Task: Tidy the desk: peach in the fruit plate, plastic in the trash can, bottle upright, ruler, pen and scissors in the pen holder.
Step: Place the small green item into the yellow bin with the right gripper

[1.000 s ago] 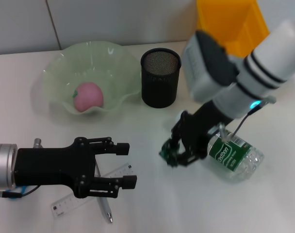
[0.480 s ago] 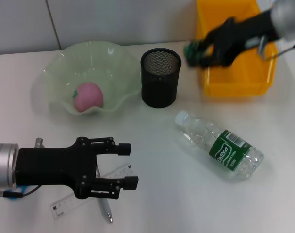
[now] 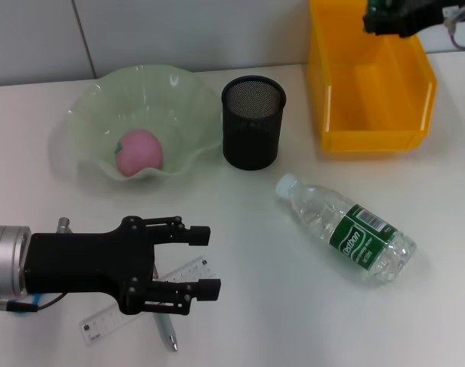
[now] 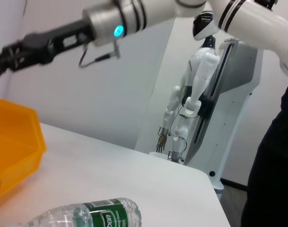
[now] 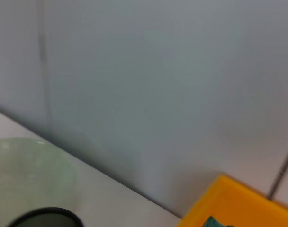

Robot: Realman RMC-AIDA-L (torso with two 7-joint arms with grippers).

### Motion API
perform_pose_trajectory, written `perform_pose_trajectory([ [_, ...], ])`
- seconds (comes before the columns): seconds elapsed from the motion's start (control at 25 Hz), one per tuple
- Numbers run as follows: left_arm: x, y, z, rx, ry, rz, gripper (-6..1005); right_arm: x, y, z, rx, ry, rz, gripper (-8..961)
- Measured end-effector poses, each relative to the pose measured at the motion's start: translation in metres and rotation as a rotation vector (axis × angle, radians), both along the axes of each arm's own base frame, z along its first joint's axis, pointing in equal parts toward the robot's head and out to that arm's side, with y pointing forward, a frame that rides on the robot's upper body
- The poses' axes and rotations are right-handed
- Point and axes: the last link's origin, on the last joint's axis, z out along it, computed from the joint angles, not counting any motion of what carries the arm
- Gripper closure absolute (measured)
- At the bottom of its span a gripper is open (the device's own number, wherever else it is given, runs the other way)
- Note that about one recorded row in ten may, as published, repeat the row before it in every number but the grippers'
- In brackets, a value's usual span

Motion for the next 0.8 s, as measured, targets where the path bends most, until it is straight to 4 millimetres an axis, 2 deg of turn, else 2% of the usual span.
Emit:
perform_pose_trajectory([
  [0.04, 0.0, 0.0, 0.0, -0.001, -0.002, 0.0, 237, 0.0, 0.0, 0.0, 0.0, 0.0, 0.0, 487],
  [0.16, 0.0, -0.001, 0.0, -0.003, -0.004, 0.001, 238, 0.016, 0.006, -0.013, 0.016, 0.011, -0.049, 486],
  [0.56, -0.003, -0.004, 0.001, -0.007, -0.007, 0.011, 241, 0.027, 0.006, -0.025, 0.022, 0.04, -0.09, 482],
  [0.8, -0.004, -0.006, 0.001, -0.012, -0.01, 0.008, 243, 0.026, 0.005, -0.027, 0.013, 0.038, -0.087, 341],
])
